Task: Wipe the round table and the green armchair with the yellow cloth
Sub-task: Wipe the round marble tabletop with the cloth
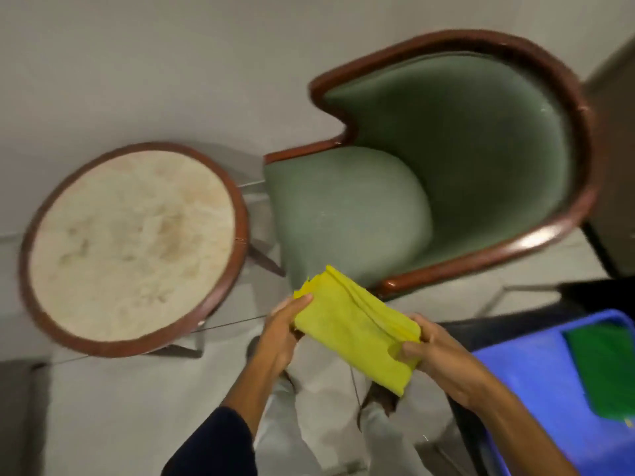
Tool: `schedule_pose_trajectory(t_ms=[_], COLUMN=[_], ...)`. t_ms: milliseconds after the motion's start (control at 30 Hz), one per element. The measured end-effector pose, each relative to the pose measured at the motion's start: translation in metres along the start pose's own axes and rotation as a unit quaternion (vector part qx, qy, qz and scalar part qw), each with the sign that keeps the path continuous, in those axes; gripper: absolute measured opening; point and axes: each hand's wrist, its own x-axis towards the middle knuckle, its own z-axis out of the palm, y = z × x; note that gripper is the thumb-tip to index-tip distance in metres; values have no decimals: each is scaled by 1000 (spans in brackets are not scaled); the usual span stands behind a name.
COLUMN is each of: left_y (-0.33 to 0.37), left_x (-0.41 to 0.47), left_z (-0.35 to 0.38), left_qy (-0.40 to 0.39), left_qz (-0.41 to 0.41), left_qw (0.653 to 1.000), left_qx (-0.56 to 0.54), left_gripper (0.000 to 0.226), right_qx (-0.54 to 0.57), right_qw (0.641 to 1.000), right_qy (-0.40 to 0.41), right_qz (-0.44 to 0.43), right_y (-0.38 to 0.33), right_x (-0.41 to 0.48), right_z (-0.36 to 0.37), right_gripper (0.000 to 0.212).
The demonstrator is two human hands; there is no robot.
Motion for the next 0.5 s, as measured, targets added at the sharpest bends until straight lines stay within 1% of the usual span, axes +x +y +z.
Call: schedule_pose_trajectory(t_ms=[33,67,133,200,233,300,333,367,400,433,467,500], left_y=[14,25,47,68,74,87,92,100,108,118,129,142], left_x=[8,16,35,59,68,91,99,105,108,114,123,138], left_z=[-36,-68,-132,-181,-197,-223,-233,-243,-252,-266,-280,-291], left_qy=[20,34,76,109,121,136,139,163,210,260,299,313], left_qz=[5,16,48,82,95,105,109,123,167,228,311,381], left_qw=[1000,999,991,980,973,960,952,926,867,787,708,647], left_qx=[15,38,95,143,171,220,250,317,420,511,559,582], left_gripper=[33,31,43,55,57,55,50,44,42,42,40,38], right_qx=[-36,-54,-91,-174,-216,-278,-304,-344,-399,-455,-481,-476], right_qw=[998,995,985,968,957,935,924,907,879,845,821,821], right_qy=[39,83,133,151,156,164,162,161,175,205,240,262], right_qz=[-14,-28,-57,-95,-113,-149,-167,-182,-193,-194,-191,-176], right_y=[-7,-13,-22,-28,-33,-42,-44,-42,-36,-26,-12,4], right_x=[22,41,93,152,176,227,250,270,285,298,306,309], right_z=[24,46,99,151,173,219,238,254,268,283,300,320], right_gripper=[44,47,56,55,52,45,44,47,52,58,63,68])
